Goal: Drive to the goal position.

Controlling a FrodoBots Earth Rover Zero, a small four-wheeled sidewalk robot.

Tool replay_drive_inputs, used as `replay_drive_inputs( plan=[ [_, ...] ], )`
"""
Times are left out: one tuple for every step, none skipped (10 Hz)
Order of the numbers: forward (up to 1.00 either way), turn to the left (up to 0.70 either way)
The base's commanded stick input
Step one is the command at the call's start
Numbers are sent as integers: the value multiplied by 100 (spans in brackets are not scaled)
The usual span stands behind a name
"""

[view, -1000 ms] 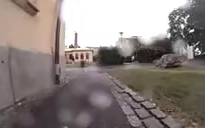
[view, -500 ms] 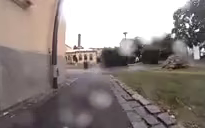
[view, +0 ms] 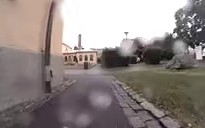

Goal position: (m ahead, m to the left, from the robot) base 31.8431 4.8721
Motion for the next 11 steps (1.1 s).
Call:
replay_drive_inputs(
  plan=[
    [85,0],
    [85,0],
    [85,0],
    [85,0],
    [85,0],
    [85,0],
    [85,0],
    [85,0],
    [85,0],
    [85,0],
    [85,0]
  ],
)
